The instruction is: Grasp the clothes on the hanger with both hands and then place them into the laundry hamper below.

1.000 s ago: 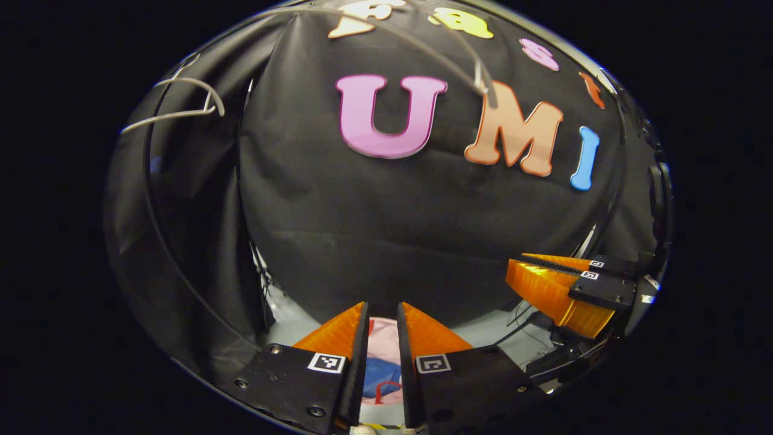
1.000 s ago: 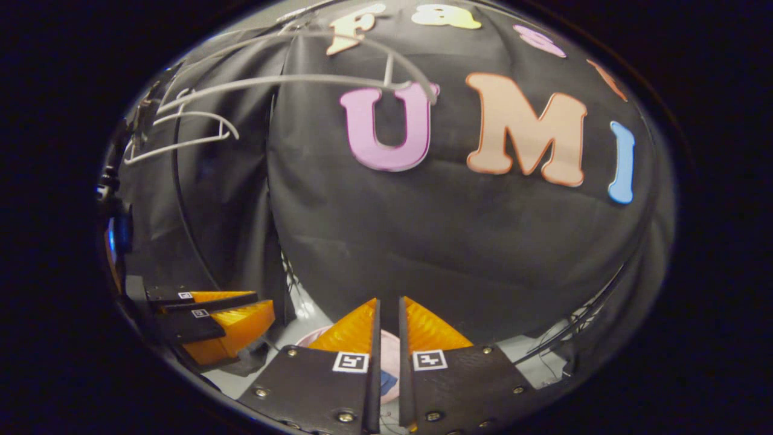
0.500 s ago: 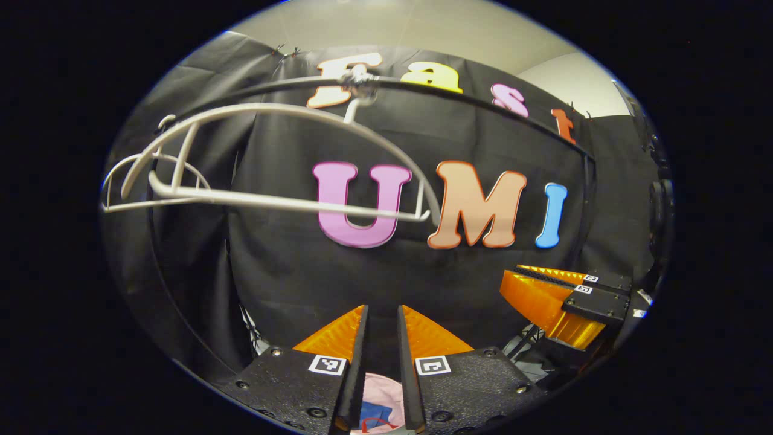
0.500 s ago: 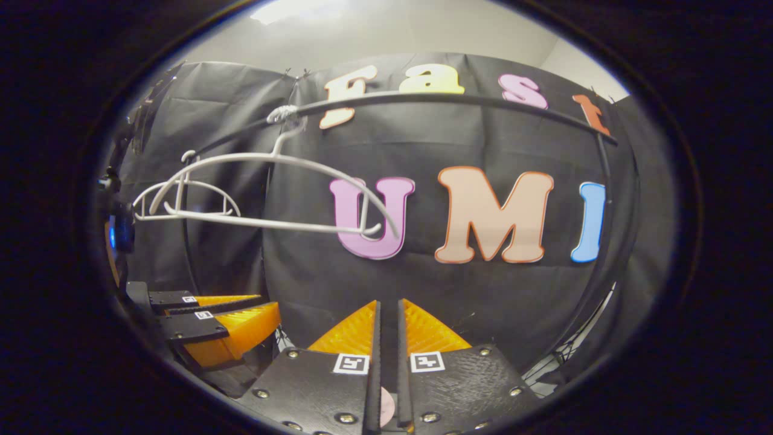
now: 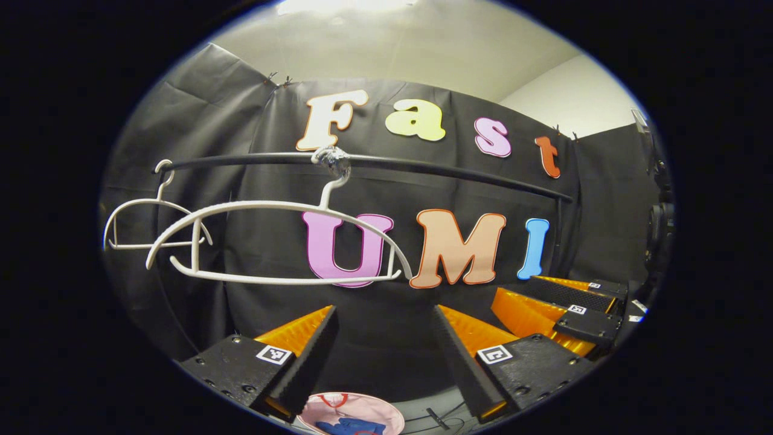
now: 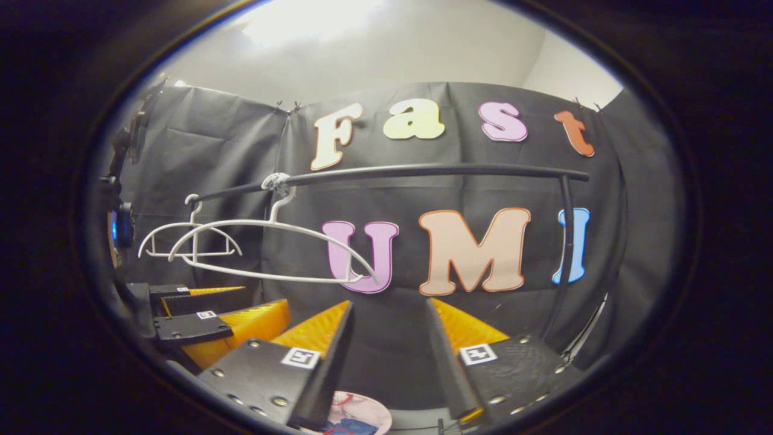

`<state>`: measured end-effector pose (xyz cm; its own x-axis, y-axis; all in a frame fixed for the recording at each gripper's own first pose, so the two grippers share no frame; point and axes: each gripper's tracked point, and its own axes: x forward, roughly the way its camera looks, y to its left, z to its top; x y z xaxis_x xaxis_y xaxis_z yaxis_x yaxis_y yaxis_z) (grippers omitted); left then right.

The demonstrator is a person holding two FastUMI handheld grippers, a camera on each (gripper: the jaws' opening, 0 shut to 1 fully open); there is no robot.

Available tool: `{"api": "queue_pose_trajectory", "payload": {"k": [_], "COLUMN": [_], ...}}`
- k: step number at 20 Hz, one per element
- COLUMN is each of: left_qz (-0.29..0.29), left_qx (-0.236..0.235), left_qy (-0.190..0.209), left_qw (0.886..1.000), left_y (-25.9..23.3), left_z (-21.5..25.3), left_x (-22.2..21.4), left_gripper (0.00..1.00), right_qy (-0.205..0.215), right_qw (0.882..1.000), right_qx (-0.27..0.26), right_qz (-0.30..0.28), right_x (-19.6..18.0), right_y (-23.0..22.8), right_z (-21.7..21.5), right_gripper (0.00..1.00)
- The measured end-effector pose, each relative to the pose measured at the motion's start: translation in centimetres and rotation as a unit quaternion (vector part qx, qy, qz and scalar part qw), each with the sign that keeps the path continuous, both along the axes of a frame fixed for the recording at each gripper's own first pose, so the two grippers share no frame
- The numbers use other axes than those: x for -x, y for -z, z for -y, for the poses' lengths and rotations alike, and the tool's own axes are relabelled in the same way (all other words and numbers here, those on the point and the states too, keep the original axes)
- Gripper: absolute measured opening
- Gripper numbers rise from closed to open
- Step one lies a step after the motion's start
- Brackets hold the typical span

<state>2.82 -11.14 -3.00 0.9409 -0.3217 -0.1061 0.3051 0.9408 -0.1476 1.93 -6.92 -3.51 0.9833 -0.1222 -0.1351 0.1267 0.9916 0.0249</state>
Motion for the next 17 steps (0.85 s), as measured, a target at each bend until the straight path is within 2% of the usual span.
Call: {"api": "queue_pose_trajectory", "payload": {"k": [2, 9, 13, 17], "left_qz": [0.01, 0.031, 0.037, 0.034], "left_qx": [-0.004, -0.003, 0.001, 0.002], "left_qy": [0.001, 0.023, 0.045, 0.063], "left_qw": [1.0, 0.999, 0.998, 0.997], "left_y": [-0.7, -3.3, -3.7, -2.8], "left_z": [0.4, 5.1, 9.9, 15.2], "left_x": [0.2, 1.2, 1.5, 1.8], "left_gripper": [0.92, 0.92, 0.92, 0.92], "right_qy": [0.012, 0.042, 0.057, 0.066], "right_qw": [1.0, 0.998, 0.997, 0.997], "right_qx": [0.0, 0.021, 0.036, 0.022], "right_qz": [0.01, 0.033, 0.032, 0.033], "right_x": [0.6, 3.1, 4.8, 6.1], "right_y": [-0.9, -3.7, -4.0, -3.5], "right_z": [1.3, 6.6, 10.9, 15.3], "right_gripper": [0.96, 0.96, 0.98, 0.98]}}
